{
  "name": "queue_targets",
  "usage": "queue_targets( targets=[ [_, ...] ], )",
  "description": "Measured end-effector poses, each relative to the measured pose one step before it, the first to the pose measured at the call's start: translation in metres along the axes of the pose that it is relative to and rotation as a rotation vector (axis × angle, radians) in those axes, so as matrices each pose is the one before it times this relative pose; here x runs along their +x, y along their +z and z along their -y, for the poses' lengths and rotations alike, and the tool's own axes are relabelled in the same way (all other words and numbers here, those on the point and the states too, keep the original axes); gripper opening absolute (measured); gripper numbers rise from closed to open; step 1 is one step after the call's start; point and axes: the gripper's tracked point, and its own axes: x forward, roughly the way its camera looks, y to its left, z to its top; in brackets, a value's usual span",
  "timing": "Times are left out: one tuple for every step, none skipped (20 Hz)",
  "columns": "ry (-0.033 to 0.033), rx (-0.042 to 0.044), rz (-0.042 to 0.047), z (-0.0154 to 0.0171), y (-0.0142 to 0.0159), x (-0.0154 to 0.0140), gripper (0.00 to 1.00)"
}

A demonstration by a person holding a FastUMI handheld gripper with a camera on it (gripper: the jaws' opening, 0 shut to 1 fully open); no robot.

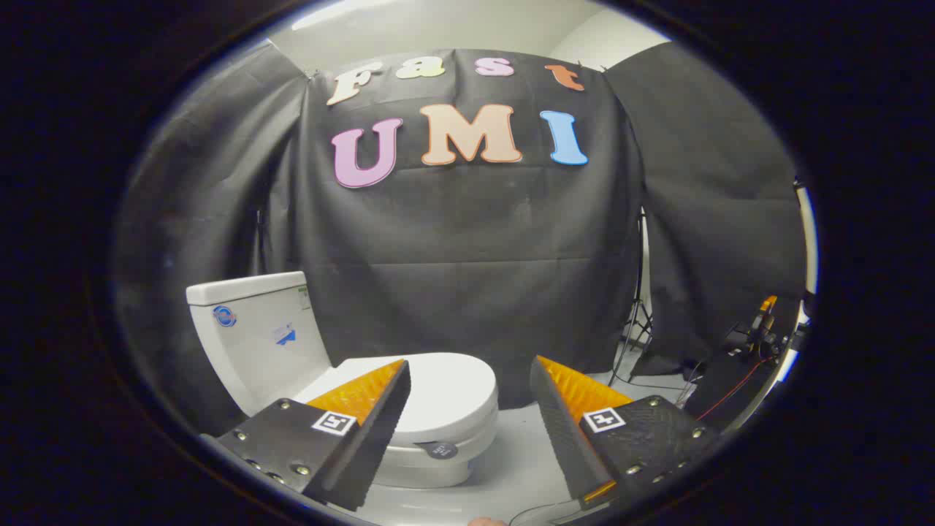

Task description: Open the toilet lid.

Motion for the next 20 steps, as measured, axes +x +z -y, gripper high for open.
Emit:
queue_targets(
  targets=[
    [-0.00582,-0.00328,0.00395,0.00197,0.00079,0.00033,0.97],
    [-0.0009,-0.00611,-0.00008,-0.0001,-0.00057,0.00087,0.97],
    [-0.00009,-0.00521,0.0016,0.0002,0.00037,0.00012,0.97],
    [0.00147,-0.0026,-0.00205,-0.00051,-0.00092,-0.00031,0.97],
    [0.00369,-0.00066,-0.00401,-0.00111,-0.0009,0.00009,0.97],
    [0.00185,0.00121,-0.00213,-0.0005,-0.00093,0.00005,0.97],
    [-0.00173,0.00068,0.00043,0.00072,0.00057,0.00052,0.97],
    [0.0005,0.00117,-0.00209,-0.00054,-0.00117,0.00142,0.97],
    [0.00044,-0.00059,-0.00184,-0.0007,-0.00097,0.00085,0.97],
    [-0.00068,-0.00198,-0.00064,0.00023,-0.0004,0.00096,0.97],
    [-0.00242,-0.0013,-0.00069,0.00109,-0.00028,0.00074,0.97],
    [-0.00064,-0.00183,-0.00284,0.00025,-0.0015,0.00174,0.97],
    [-0.00152,-0.00239,-0.00313,0.00031,-0.00123,0.00154,0.97],
    [-0.00111,-0.00374,-0.00189,0.00023,-0.00129,0.00158,0.97],
    [-0.00105,-0.0033,-0.00197,0.00046,-0.00029,0.00185,0.97],
    [-0.00164,-0.00233,-0.00438,-0.00006,-0.00307,0.00156,0.97],
    [-0.00291,0.00016,-0.0049,0.00051,-0.00182,0.00174,0.97],
    [-0.00096,0.00295,-0.00582,0.00062,-0.00238,0.00248,0.97],
    [-0.00263,0.00486,-0.00617,0.00011,-0.00187,0.00307,0.97],
    [-0.00218,0.0063,-0.00712,0.00034,-0.00324,0.00355,0.97]
  ],
)
